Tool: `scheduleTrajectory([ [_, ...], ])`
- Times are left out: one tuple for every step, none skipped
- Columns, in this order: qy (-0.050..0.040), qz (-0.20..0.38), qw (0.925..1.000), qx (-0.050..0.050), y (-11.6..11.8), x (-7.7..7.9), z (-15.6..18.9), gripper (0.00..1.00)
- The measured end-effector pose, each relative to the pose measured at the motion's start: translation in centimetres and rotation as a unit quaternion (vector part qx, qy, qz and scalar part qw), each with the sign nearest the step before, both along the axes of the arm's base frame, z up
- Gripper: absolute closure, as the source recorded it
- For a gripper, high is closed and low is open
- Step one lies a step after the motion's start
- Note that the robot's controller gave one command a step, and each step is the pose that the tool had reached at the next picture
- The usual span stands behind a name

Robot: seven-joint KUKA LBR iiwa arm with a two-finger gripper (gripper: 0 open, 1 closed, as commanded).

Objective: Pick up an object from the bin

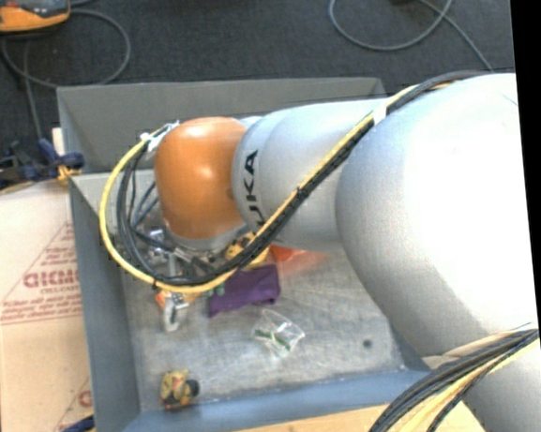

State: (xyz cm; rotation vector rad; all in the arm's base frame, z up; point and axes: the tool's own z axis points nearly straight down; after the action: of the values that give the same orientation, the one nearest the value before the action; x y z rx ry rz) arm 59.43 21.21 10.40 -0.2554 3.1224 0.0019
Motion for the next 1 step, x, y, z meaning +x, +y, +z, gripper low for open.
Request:
scheduleTrajectory([
  [0.0000,0.000,1.0000,0.001,0.01,0.01,0.07,0.00],
])
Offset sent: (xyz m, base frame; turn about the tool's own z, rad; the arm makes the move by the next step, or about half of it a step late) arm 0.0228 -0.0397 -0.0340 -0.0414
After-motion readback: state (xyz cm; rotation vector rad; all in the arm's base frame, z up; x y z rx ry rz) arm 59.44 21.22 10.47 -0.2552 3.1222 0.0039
